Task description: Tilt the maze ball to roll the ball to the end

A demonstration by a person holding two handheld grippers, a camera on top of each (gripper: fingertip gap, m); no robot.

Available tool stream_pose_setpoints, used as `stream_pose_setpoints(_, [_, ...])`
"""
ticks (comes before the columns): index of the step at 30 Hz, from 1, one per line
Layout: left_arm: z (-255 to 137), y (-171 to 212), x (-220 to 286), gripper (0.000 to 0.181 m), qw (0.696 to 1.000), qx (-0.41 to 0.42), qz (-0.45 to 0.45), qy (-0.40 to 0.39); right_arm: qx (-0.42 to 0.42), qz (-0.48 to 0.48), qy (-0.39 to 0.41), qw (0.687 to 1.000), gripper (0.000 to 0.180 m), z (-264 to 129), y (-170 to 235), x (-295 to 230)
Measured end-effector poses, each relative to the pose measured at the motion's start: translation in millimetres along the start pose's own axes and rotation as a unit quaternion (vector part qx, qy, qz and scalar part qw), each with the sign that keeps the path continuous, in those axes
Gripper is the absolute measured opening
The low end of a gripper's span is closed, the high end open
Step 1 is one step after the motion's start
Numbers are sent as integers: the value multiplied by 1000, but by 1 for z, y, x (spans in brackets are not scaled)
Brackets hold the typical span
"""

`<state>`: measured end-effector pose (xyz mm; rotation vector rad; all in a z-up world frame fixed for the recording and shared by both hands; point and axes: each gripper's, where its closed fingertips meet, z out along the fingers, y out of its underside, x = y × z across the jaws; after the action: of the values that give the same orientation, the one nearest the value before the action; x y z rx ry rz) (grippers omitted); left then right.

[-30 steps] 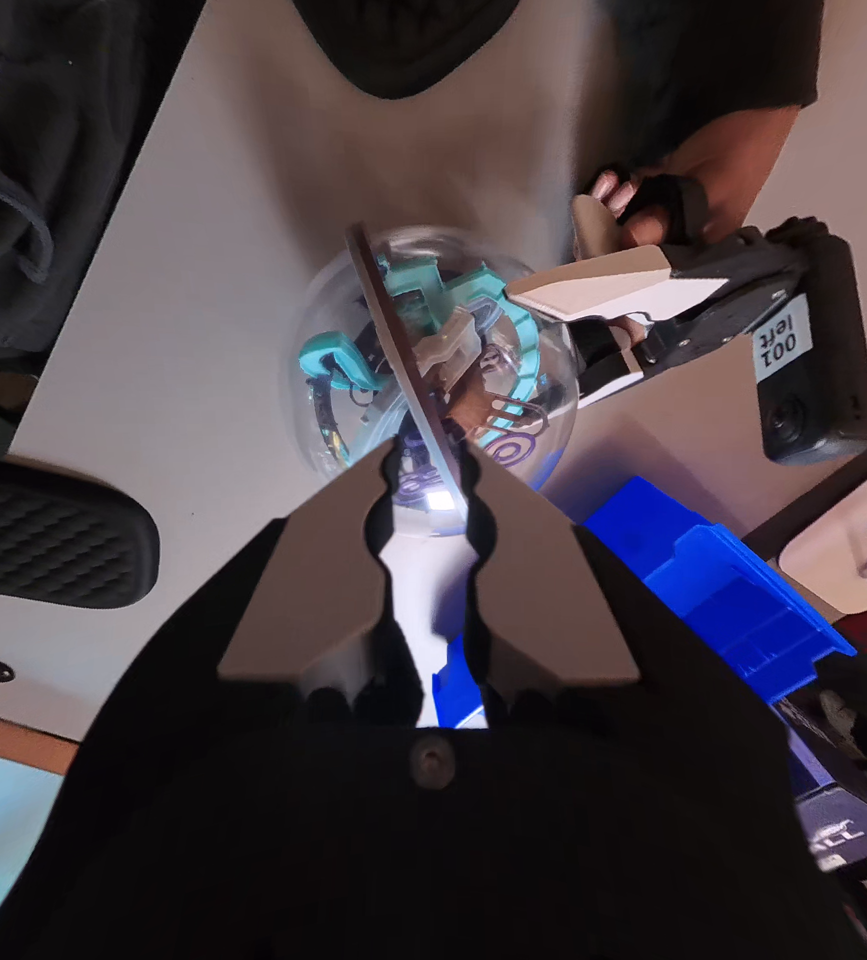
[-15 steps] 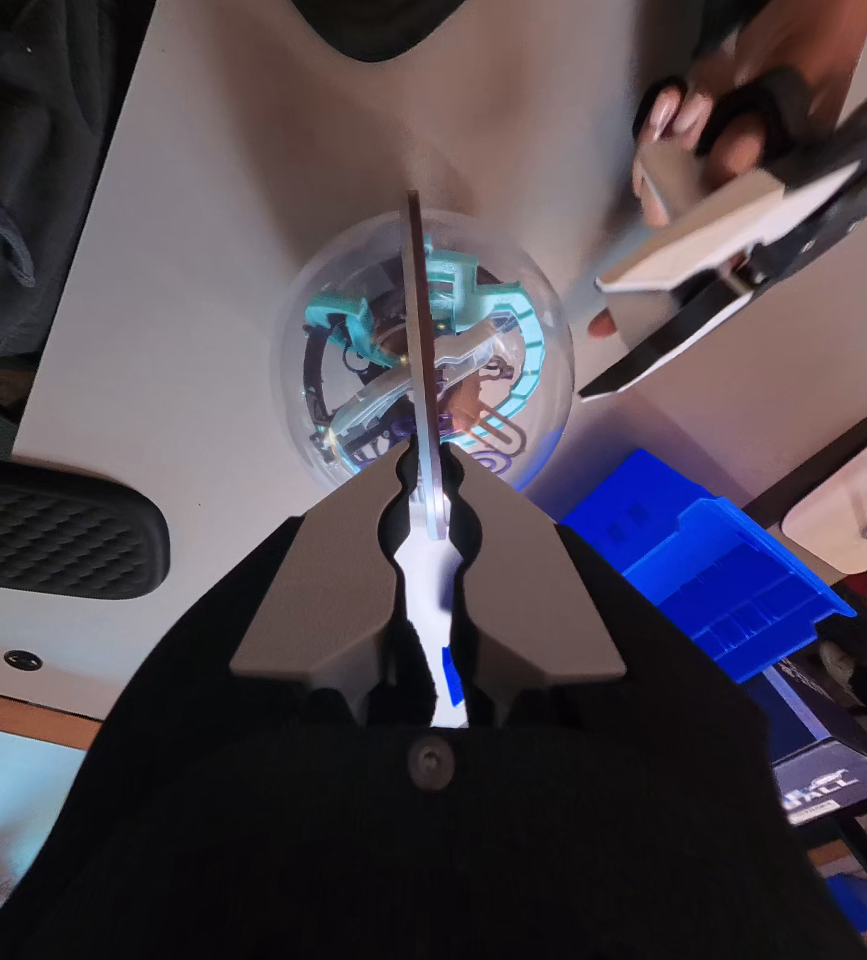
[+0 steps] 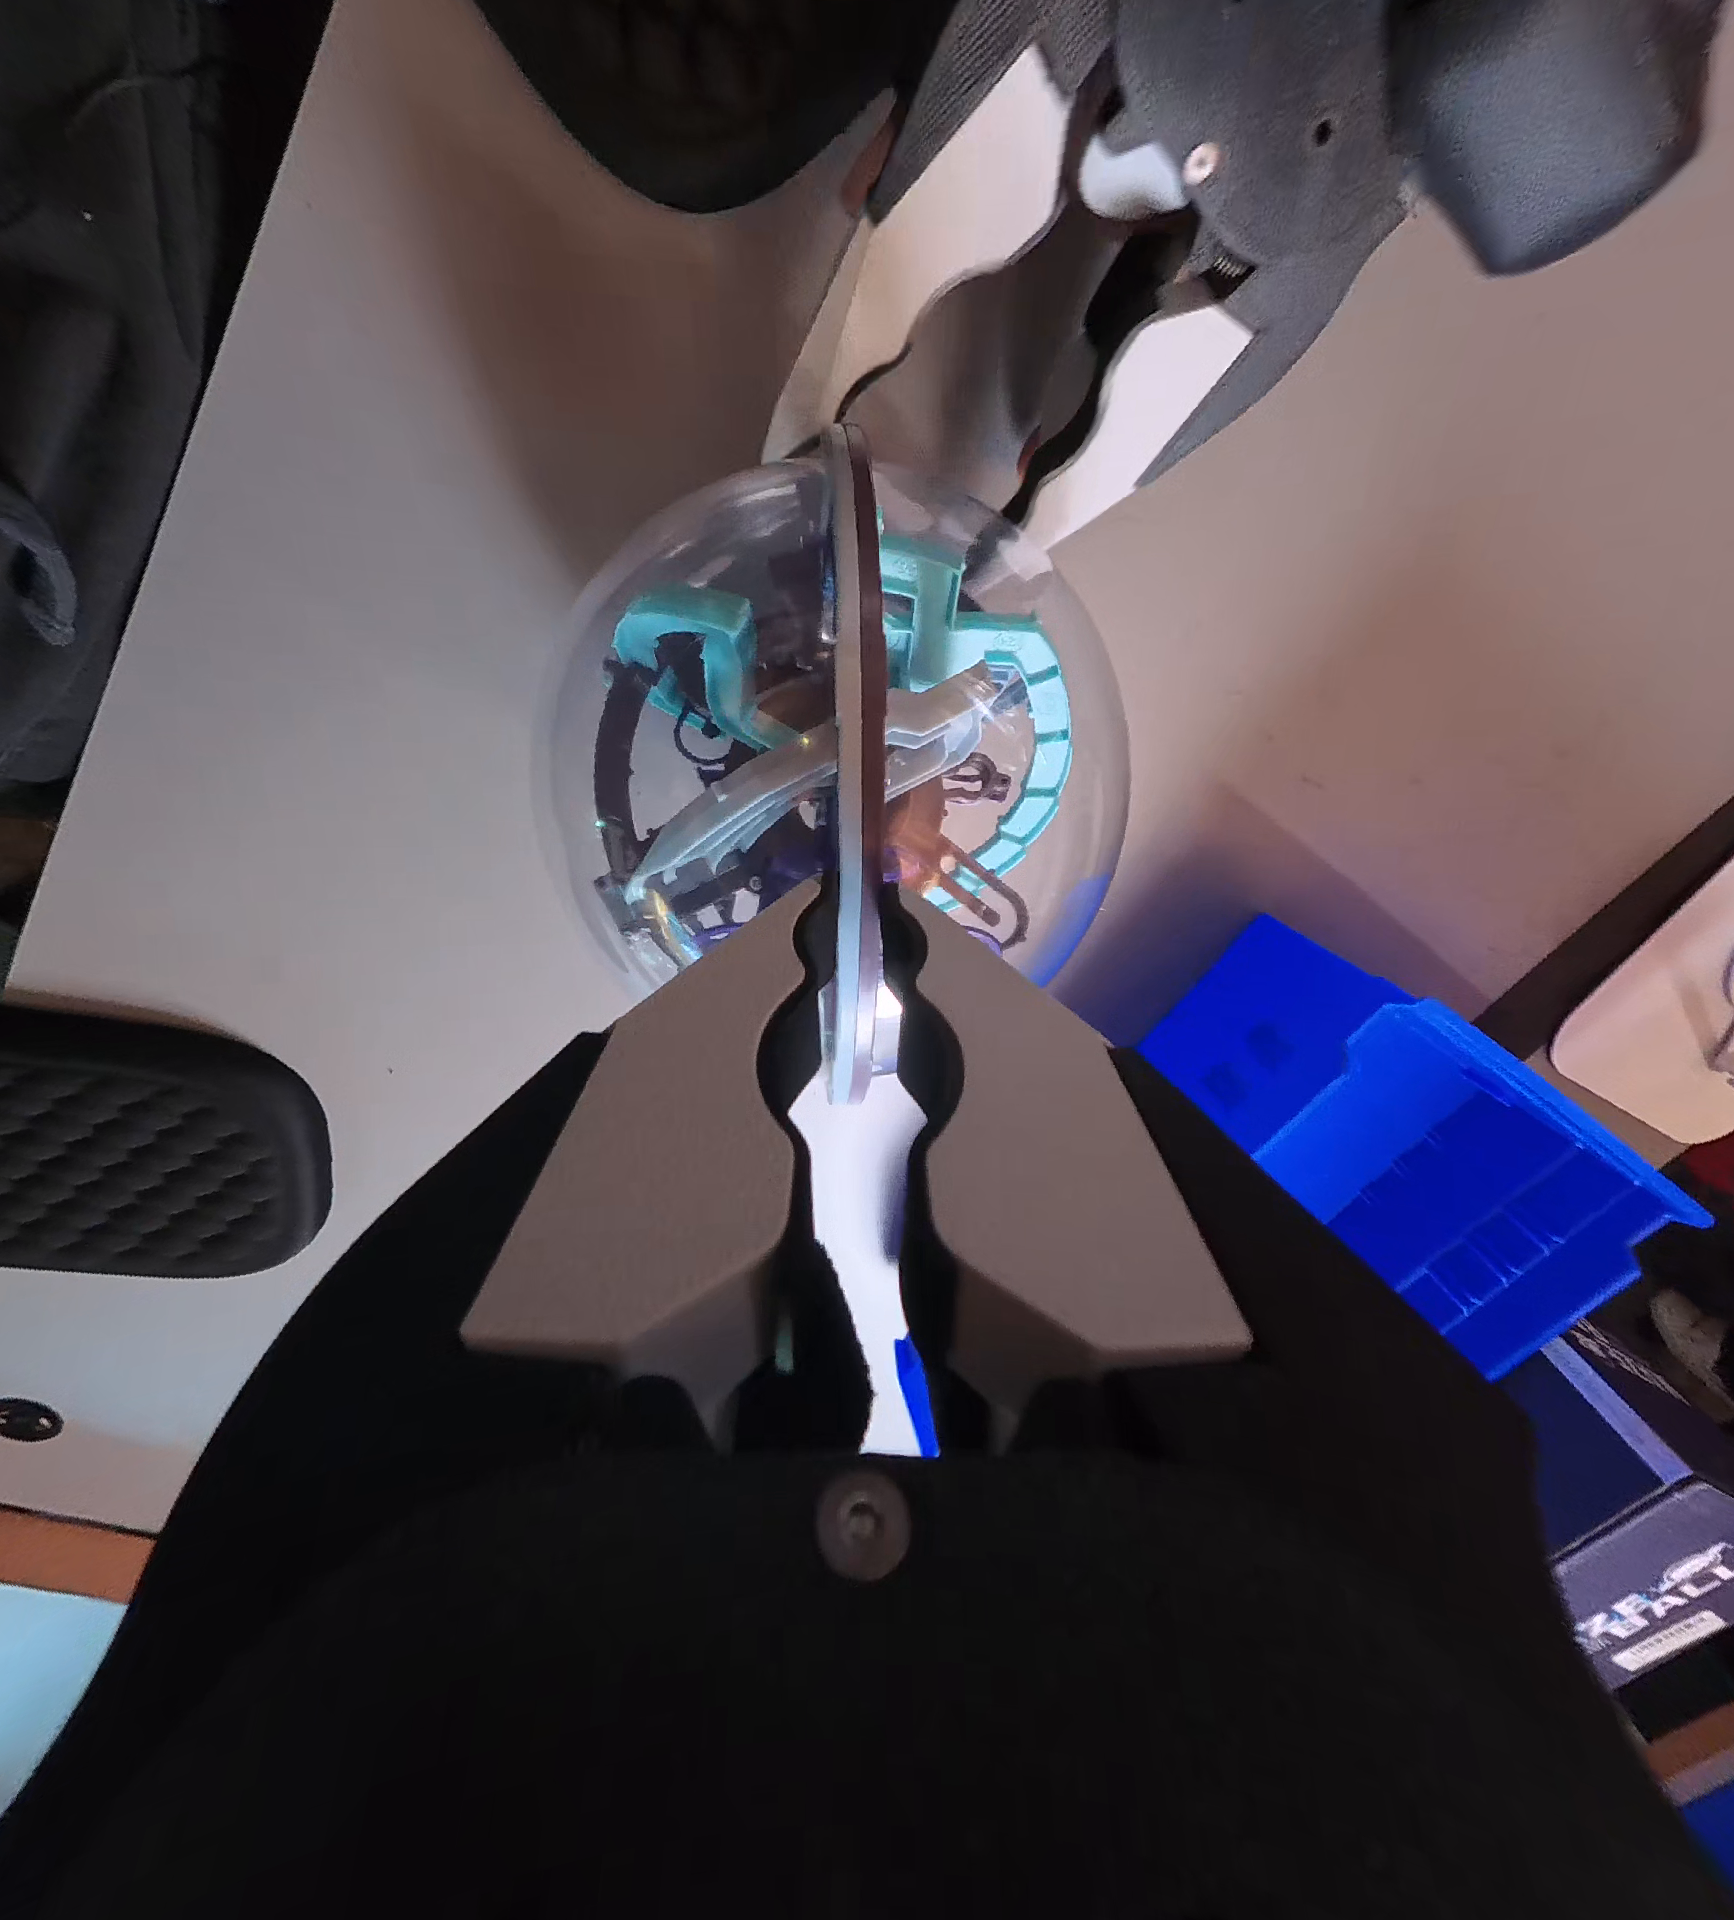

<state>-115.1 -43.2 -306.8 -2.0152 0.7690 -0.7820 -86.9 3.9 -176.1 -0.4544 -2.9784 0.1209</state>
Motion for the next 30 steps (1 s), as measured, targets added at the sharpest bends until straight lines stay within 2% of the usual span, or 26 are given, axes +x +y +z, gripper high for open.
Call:
stream_pose_setpoints(6, [24, 0, -4, 54, 996, -37, 45, -61, 28, -2, 29, 999, 6, -2, 6, -11])
stream_pose_setpoints(18, [30, -4, -18, 37, 979, -47, 116, -163, 74, -23, 97, 992, 5, 0, 8, -29])
stream_pose_setpoints(21, [31, -4, -17, 15, 975, -47, 135, -172, 82, -23, 121, 989, 5, 1, 10, -33])
stream_pose_setpoints(30, [25, -15, -26, 6, 952, -42, 201, -226, 118, -13, 207, 971, 5, -2, 18, -42])
